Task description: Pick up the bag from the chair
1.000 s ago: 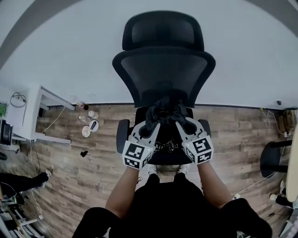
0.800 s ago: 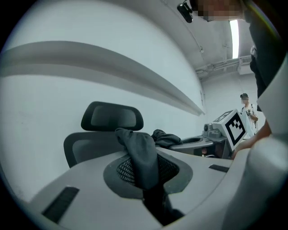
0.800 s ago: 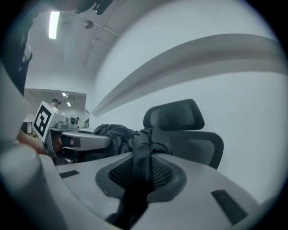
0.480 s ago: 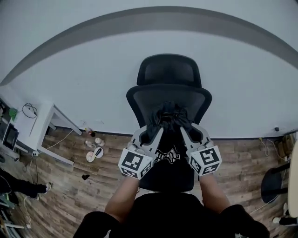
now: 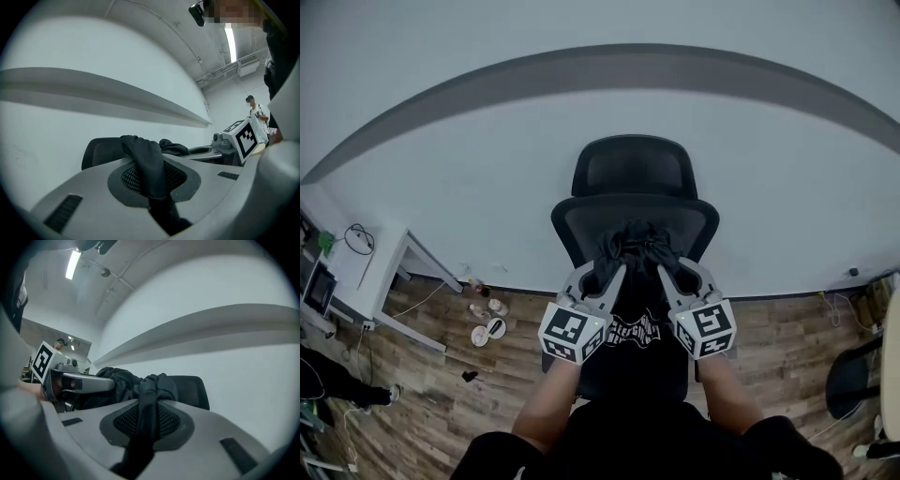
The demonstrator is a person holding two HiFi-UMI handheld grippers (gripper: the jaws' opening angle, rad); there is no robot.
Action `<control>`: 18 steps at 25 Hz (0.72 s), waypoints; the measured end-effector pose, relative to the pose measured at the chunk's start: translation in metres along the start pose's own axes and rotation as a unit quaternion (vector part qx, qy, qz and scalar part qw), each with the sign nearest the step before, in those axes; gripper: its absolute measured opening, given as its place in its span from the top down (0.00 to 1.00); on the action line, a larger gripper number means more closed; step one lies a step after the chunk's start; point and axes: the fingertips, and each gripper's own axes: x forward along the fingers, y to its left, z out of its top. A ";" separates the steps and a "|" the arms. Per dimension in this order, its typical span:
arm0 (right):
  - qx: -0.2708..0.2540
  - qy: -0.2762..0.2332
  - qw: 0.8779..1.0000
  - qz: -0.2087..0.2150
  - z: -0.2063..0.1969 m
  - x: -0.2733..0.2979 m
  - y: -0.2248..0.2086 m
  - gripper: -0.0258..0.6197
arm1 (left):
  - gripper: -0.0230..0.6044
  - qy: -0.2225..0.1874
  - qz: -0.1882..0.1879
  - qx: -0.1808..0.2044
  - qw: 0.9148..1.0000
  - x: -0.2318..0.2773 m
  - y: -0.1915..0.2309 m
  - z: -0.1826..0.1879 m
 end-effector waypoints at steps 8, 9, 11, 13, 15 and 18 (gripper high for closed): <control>0.004 0.007 1.000 -0.007 -0.008 0.001 -0.011 0.84 | 0.85 0.008 -0.014 -0.005 1.000 0.010 -0.005 -0.008; 0.004 0.007 1.000 -0.008 -0.008 0.001 -0.012 0.84 | 0.85 0.009 -0.015 -0.006 1.000 0.011 -0.005 -0.009; 0.005 0.007 1.000 -0.011 -0.009 0.001 -0.014 0.84 | 0.85 0.010 -0.017 -0.007 1.000 0.013 -0.007 -0.009; 0.005 0.006 1.000 -0.012 -0.011 0.001 -0.016 0.84 | 0.85 0.010 -0.017 -0.007 1.000 0.014 -0.008 -0.010; 0.006 0.006 1.000 -0.013 -0.014 0.002 -0.018 0.84 | 0.85 0.011 -0.016 -0.007 1.000 0.017 -0.008 -0.012; 0.006 0.008 1.000 -0.012 -0.017 0.003 -0.022 0.84 | 0.85 0.014 -0.014 -0.006 1.000 0.021 -0.008 -0.015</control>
